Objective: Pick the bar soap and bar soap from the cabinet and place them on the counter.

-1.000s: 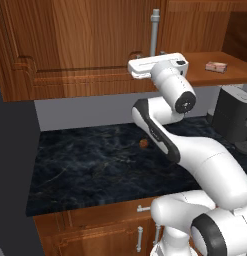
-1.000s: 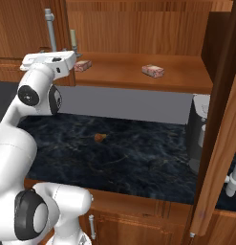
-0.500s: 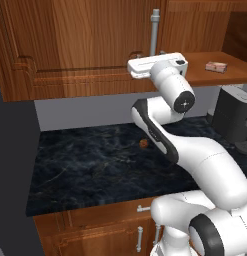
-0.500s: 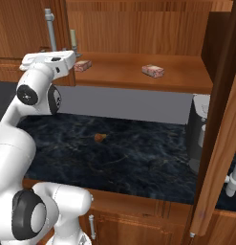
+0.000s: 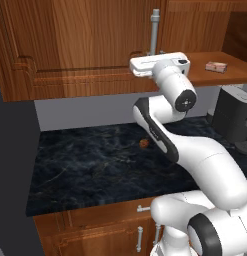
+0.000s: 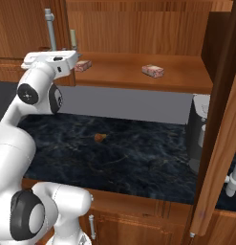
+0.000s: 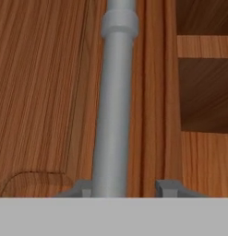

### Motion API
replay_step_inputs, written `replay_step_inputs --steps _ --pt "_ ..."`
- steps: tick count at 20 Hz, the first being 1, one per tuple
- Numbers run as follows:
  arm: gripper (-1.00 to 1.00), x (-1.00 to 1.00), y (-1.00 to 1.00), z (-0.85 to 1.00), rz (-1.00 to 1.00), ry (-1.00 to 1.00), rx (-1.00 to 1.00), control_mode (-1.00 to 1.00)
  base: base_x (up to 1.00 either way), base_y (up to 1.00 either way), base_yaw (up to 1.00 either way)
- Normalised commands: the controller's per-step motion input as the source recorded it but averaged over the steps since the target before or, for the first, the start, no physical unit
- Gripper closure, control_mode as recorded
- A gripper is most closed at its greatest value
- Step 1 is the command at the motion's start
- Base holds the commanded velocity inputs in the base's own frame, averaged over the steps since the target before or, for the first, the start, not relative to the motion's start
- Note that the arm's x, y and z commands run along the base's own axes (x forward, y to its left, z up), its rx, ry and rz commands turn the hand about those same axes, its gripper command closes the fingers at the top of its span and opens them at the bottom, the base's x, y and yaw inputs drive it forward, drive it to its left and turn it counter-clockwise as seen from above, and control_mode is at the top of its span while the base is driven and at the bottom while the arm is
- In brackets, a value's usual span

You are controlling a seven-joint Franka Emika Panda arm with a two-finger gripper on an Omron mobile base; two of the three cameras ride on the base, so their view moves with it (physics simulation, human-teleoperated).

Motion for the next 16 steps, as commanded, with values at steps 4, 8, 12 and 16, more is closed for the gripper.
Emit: replay_step_inputs --steps 4,8,12,16 --pt "1.00 0.28 0.05 -0.22 -0.01 0.01 0.00 -1.00 0.00 0.00 0.00" --pt "1.00 0.27 0.25 -0.26 -0.06 0.03 -0.01 -1.00 0.00 0.00 0.00" --pt "1.00 0.26 0.36 -0.33 -0.14 0.07 -0.04 -1.00 0.00 0.00 0.00" --pt "1.00 0.26 0.45 -0.37 -0.19 0.12 -0.05 -1.00 0.00 0.00 0.00"
